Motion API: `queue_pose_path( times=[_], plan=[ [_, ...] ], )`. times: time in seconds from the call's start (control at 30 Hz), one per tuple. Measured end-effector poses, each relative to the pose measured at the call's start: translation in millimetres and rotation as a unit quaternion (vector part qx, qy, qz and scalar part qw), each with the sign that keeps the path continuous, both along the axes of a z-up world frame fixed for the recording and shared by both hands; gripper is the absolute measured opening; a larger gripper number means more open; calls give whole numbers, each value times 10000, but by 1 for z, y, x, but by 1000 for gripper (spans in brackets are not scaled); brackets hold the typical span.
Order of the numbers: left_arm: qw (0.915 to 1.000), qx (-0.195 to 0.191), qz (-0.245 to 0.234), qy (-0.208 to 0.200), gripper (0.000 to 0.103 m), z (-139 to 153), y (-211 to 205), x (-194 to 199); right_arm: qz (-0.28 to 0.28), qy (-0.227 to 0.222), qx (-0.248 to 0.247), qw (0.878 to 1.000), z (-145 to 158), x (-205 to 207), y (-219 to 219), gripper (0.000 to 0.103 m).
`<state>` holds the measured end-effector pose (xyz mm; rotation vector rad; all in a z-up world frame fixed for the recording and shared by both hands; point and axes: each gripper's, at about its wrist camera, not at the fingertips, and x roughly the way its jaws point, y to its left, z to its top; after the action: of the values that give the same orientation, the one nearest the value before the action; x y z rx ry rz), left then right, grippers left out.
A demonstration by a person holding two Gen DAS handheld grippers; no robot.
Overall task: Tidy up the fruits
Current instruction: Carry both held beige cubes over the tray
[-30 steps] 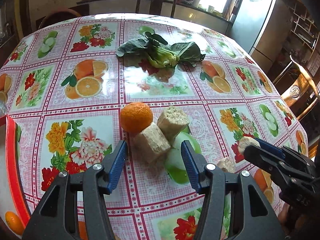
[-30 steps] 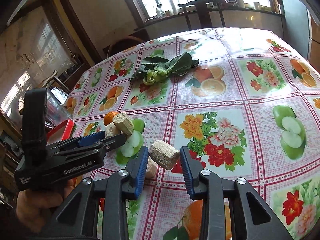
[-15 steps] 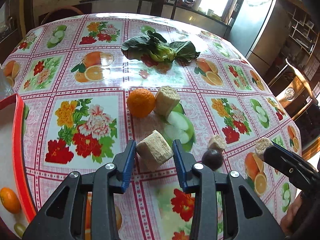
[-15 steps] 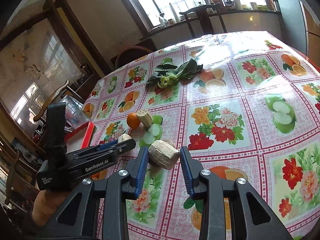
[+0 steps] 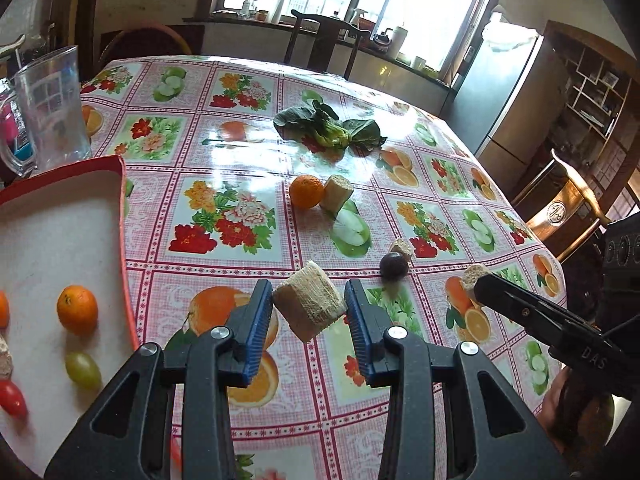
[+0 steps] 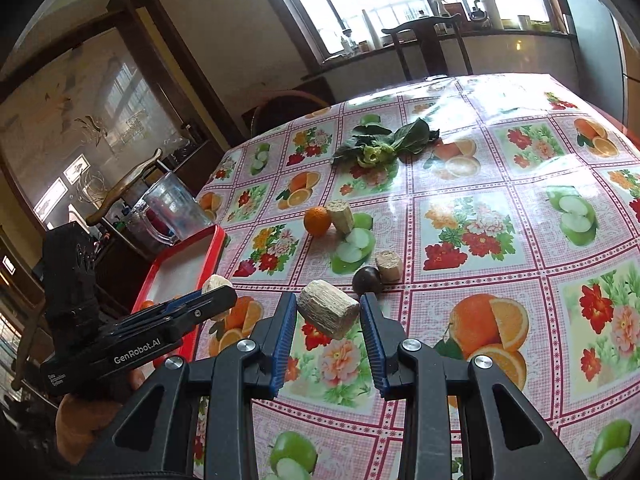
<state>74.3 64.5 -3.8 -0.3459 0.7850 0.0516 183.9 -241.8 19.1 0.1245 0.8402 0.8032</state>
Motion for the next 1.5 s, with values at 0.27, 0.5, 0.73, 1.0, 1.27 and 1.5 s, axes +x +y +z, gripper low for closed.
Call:
queue_pose_path(
  times=[0.27, 0.5, 0.73, 1.0, 1.27, 1.5],
  plan=[
    [9996, -42, 253, -77, 35, 4, 22, -37, 309, -84, -39, 9995, 7, -26, 26, 33],
    [9984, -114, 539, -154, 35, 6, 46, -65, 573, -148, -139, 9982, 9, -46, 49, 33],
    [9963, -141, 814, -235, 35, 9, 69, -86, 876, -175, -208, 9958, 10, -64, 77, 33],
    [9939, -132, 1060, -282, 35, 7, 93, -106, 1172, -156, -314, 9925, 4, -78, 105, 33],
    [9906, -130, 1340, -255, 35, 4, 118, -125, 1457, -192, -396, 9883, 3, -87, 136, 33],
    [9887, -70, 1486, -208, 35, 1, 138, -134, 1641, -146, -460, 9853, 0, -85, 165, 33]
  ],
)
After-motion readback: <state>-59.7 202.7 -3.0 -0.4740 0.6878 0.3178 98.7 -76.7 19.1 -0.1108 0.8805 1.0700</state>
